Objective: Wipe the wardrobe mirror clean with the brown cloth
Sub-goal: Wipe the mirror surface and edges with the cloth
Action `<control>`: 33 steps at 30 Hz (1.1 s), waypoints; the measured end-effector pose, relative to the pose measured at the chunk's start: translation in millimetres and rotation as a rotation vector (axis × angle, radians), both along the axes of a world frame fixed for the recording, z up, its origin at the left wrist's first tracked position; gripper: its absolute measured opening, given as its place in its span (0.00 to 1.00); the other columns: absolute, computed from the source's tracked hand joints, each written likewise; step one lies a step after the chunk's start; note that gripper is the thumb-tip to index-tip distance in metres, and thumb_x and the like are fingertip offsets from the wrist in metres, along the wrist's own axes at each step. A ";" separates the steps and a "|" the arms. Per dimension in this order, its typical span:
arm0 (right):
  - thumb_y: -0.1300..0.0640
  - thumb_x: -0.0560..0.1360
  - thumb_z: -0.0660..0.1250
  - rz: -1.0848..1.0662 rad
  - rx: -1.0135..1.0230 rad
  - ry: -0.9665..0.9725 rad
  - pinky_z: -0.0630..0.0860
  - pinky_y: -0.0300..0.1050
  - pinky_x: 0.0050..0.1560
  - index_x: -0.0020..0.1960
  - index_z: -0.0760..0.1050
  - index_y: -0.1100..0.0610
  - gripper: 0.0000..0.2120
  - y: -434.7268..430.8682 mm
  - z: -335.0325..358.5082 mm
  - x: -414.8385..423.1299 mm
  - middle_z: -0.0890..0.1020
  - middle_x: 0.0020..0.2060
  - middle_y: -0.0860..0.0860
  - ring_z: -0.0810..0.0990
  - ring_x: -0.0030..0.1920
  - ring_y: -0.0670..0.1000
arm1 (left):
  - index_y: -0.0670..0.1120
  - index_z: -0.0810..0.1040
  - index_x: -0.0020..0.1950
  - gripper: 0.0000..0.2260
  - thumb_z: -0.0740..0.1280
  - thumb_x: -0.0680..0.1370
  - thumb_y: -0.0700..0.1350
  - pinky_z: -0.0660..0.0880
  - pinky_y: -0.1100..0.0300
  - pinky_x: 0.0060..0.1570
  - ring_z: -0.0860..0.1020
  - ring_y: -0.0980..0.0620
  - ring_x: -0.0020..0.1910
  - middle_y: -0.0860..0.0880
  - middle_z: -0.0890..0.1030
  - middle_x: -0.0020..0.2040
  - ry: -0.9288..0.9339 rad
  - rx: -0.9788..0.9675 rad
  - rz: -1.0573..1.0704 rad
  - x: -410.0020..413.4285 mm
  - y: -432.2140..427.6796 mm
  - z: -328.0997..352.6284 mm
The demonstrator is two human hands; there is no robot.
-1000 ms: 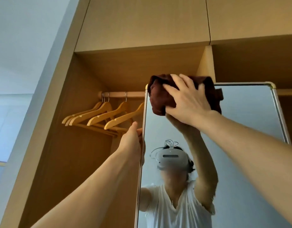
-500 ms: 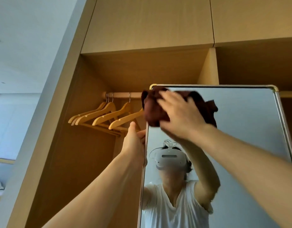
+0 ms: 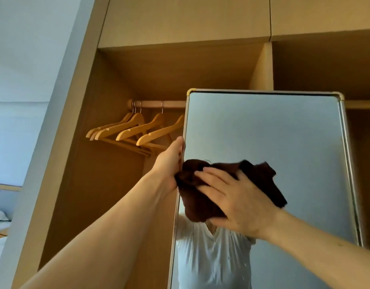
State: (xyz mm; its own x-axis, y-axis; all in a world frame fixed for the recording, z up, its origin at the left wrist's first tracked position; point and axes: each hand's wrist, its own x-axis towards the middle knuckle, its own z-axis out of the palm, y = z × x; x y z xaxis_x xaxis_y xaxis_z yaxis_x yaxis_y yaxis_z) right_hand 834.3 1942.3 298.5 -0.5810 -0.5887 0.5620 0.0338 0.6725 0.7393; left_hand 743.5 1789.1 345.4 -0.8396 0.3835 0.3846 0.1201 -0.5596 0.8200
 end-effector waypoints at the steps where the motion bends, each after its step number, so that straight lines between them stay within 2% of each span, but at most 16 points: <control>1: 0.41 0.66 0.71 -0.017 -0.007 0.004 0.72 0.60 0.57 0.66 0.72 0.54 0.32 0.4 12.9 -0.4 0.70 0.70 0.53 0.67 0.70 0.55 | 0.42 0.78 0.56 0.18 0.65 0.77 0.56 0.78 0.52 0.50 0.81 0.45 0.48 0.43 0.83 0.50 0.028 0.000 0.038 -0.7 3.3 1.0; 5: 0.45 0.75 0.64 -0.011 -0.327 0.237 0.60 0.61 0.66 0.71 0.64 0.52 0.28 -1.4 88.3 -8.3 0.59 0.74 0.51 0.54 0.74 0.52 | 0.42 0.78 0.45 0.18 0.64 0.77 0.58 0.70 0.58 0.34 0.74 0.50 0.31 0.46 0.77 0.34 0.089 -0.057 0.180 -2.5 9.0 2.3; 6: 0.45 0.75 0.63 -0.002 -0.391 0.294 0.59 0.60 0.67 0.71 0.63 0.53 0.27 -2.2 103.0 -8.4 0.60 0.74 0.52 0.55 0.73 0.53 | 0.42 0.78 0.47 0.20 0.62 0.78 0.60 0.71 0.58 0.35 0.75 0.50 0.31 0.47 0.78 0.34 0.077 -0.074 0.158 -3.4 7.1 2.0; 8: 0.45 0.75 0.63 0.017 -0.433 0.385 0.58 0.58 0.68 0.70 0.64 0.54 0.27 -4.1 112.4 -8.1 0.63 0.73 0.53 0.58 0.73 0.54 | 0.42 0.79 0.53 0.23 0.57 0.79 0.61 0.77 0.53 0.44 0.81 0.48 0.40 0.45 0.83 0.41 0.060 -0.073 0.091 -7.2 2.9 1.7; 10: 0.45 0.74 0.65 0.040 -0.387 0.437 0.59 0.58 0.68 0.69 0.67 0.55 0.27 -5.7 88.6 -10.5 0.65 0.72 0.54 0.60 0.73 0.55 | 0.43 0.78 0.57 0.25 0.55 0.80 0.62 0.76 0.47 0.54 0.81 0.45 0.50 0.42 0.83 0.51 0.070 -0.062 0.078 -7.9 1.2 2.1; 11: 0.46 0.72 0.68 0.058 -0.336 0.417 0.61 0.59 0.66 0.68 0.68 0.56 0.28 -5.8 65.9 -12.0 0.66 0.71 0.55 0.61 0.72 0.55 | 0.42 0.78 0.58 0.25 0.55 0.80 0.62 0.76 0.47 0.53 0.81 0.44 0.51 0.41 0.83 0.52 0.074 -0.055 0.092 -6.7 1.5 1.8; 13: 0.46 0.68 0.72 0.078 -0.210 0.277 0.67 0.61 0.61 0.65 0.72 0.57 0.30 -5.4 11.5 -10.0 0.68 0.70 0.56 0.65 0.71 0.56 | 0.43 0.77 0.57 0.22 0.57 0.80 0.60 0.78 0.50 0.47 0.82 0.44 0.47 0.42 0.83 0.50 0.042 -0.012 0.089 -2.4 3.5 2.3; 16: 0.44 0.69 0.67 0.105 0.002 0.011 0.74 0.59 0.57 0.63 0.75 0.54 0.25 7.9 -51.1 -2.4 0.70 0.70 0.53 0.67 0.70 0.54 | 0.43 0.76 0.54 0.18 0.59 0.80 0.58 0.76 0.54 0.51 0.81 0.48 0.44 0.45 0.82 0.45 -0.032 0.015 0.090 1.6 5.1 4.5; 19: 0.45 0.73 0.64 0.148 0.138 -0.099 0.74 0.57 0.56 0.64 0.76 0.54 0.22 19.9 -44.0 5.1 0.72 0.68 0.52 0.69 0.69 0.53 | 0.44 0.77 0.47 0.15 0.61 0.79 0.55 0.71 0.62 0.45 0.78 0.54 0.36 0.50 0.80 0.36 -0.064 0.019 0.059 5.5 4.2 5.6; 21: 0.48 0.69 0.71 0.101 0.103 -0.043 0.76 0.58 0.50 0.62 0.77 0.57 0.24 23.2 -15.0 7.3 0.73 0.67 0.55 0.71 0.67 0.55 | 0.44 0.77 0.45 0.13 0.62 0.80 0.53 0.75 0.62 0.41 0.79 0.53 0.33 0.50 0.81 0.33 -0.038 0.023 0.079 5.6 5.8 6.0; 22: 0.49 0.66 0.74 0.080 0.030 0.036 0.75 0.60 0.49 0.62 0.77 0.59 0.26 24.8 4.7 7.4 0.73 0.67 0.56 0.71 0.67 0.57 | 0.44 0.77 0.47 0.13 0.61 0.80 0.53 0.77 0.58 0.45 0.80 0.50 0.36 0.48 0.81 0.36 -0.008 -0.002 0.133 5.9 6.5 4.8; 24: 0.50 0.68 0.74 0.057 -0.191 0.225 0.69 0.64 0.56 0.65 0.73 0.60 0.29 29.0 47.7 8.8 0.69 0.70 0.57 0.67 0.69 0.58 | 0.43 0.77 0.53 0.16 0.60 0.79 0.55 0.76 0.52 0.55 0.79 0.48 0.44 0.46 0.80 0.41 0.012 -0.049 0.196 3.1 7.5 2.8; 26: 0.48 0.72 0.69 0.045 -0.364 0.360 0.63 0.60 0.63 0.69 0.69 0.57 0.27 34.1 82.5 9.8 0.66 0.72 0.55 0.63 0.71 0.56 | 0.44 0.77 0.59 0.19 0.60 0.79 0.57 0.74 0.53 0.56 0.80 0.49 0.47 0.47 0.81 0.45 -0.016 -0.054 0.178 0.2 6.6 3.1; 28: 0.47 0.74 0.67 0.044 -0.412 0.451 0.60 0.58 0.66 0.69 0.68 0.56 0.27 32.4 88.6 9.6 0.66 0.71 0.55 0.62 0.71 0.56 | 0.44 0.76 0.62 0.20 0.60 0.79 0.58 0.74 0.51 0.57 0.81 0.47 0.50 0.46 0.82 0.50 -0.026 -0.067 0.167 -1.5 4.8 4.3; 30: 0.49 0.71 0.71 0.084 -0.383 0.469 0.63 0.59 0.64 0.66 0.71 0.59 0.27 27.8 60.0 7.2 0.70 0.69 0.58 0.67 0.69 0.58 | 0.44 0.77 0.56 0.18 0.61 0.78 0.57 0.74 0.56 0.51 0.80 0.50 0.43 0.47 0.82 0.43 -0.026 -0.049 0.160 -2.5 5.0 3.3; 33: 0.49 0.65 0.76 0.139 -0.129 0.242 0.70 0.60 0.57 0.61 0.77 0.61 0.28 26.4 -14.3 10.0 0.72 0.67 0.59 0.71 0.67 0.59 | 0.45 0.76 0.41 0.15 0.62 0.79 0.55 0.70 0.60 0.40 0.74 0.53 0.31 0.51 0.76 0.29 -0.042 -0.003 0.124 -1.2 8.1 1.7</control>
